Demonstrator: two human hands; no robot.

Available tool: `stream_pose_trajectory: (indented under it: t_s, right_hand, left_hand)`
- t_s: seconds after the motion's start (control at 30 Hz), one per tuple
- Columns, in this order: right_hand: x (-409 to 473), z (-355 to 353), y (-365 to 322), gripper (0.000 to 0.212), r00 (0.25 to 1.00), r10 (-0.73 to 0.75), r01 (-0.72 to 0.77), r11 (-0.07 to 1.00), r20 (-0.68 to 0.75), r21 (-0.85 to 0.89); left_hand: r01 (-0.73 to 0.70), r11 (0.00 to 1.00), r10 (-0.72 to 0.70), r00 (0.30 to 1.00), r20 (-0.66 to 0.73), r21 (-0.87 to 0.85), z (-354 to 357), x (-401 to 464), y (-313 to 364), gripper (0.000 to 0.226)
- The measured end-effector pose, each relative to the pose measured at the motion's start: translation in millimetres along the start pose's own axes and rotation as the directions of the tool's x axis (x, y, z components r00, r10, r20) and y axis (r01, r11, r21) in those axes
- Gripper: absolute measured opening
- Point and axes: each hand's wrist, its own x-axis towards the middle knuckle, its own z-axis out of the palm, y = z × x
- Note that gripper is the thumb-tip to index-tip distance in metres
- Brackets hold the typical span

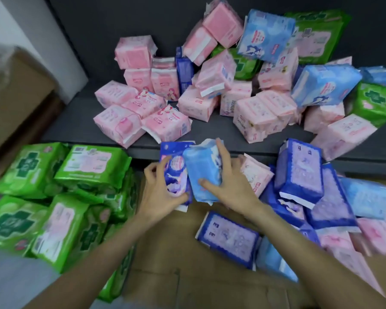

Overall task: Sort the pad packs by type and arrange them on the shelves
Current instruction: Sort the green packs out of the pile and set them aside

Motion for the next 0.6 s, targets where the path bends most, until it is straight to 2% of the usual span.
stream_pose_trajectory:
  t_s: [0.07,0.13,0.17,0.23,0.3,0.37,0.43,0.5,0.53,0.6]
  right_hand:
    - [-5,16,9,0.094,0.997,-0.018,0.038,0.963,0.076,-0.268]
    - [-9,27,19,0.093,0.991,-0.064,0.122,0.811,0.121,-0.572]
    - [-11,31,21,0.094,0.986,-0.094,0.160,0.744,0.136,-0.649]
    - [-18,32,22,0.092,0.984,-0.050,0.159,0.683,0.172,-0.713]
    - [-24,29,22,0.089,0.975,0.069,0.118,0.650,0.212,-0.751]
    - [-28,20,22,0.090,0.973,0.126,0.078,0.603,0.191,-0.794]
    - [-29,7,21,0.089,0.979,0.105,0.087,0.568,0.177,-0.819]
    - [-24,-6,25,0.065,0.985,0.054,0.093,0.645,0.166,-0.758]
    - [-21,-13,26,0.055,0.987,0.018,0.098,0.721,0.159,-0.686]
    - [-13,-30,28,0.046,0.994,-0.067,0.102,0.842,0.084,-0.530]
  left_hand:
    - [0.034,0.997,-0.039,0.998,0.056,0.074,5,-9,-21,0.110]
    - [0.043,0.994,-0.058,0.986,0.158,0.102,13,-16,-33,0.115]
    - [0.043,0.994,-0.065,0.976,0.208,0.105,19,-18,-35,0.115]
    - [0.045,0.994,-0.075,0.947,0.312,0.103,37,-21,-30,0.113]
    - [0.028,0.994,-0.076,0.888,0.453,0.110,52,-18,-25,0.113]
    - [0.051,0.998,-0.026,0.777,0.628,-0.022,55,-7,-23,0.111]
    - [0.112,0.982,0.035,0.687,0.726,-0.154,49,9,-20,0.095]
    - [0.110,0.976,0.056,0.708,0.704,-0.188,37,26,-6,0.081]
    - [0.080,0.981,0.058,0.747,0.663,-0.177,32,34,4,0.075]
    - [-0.072,0.992,0.117,0.841,0.529,-0.104,23,49,23,0.060]
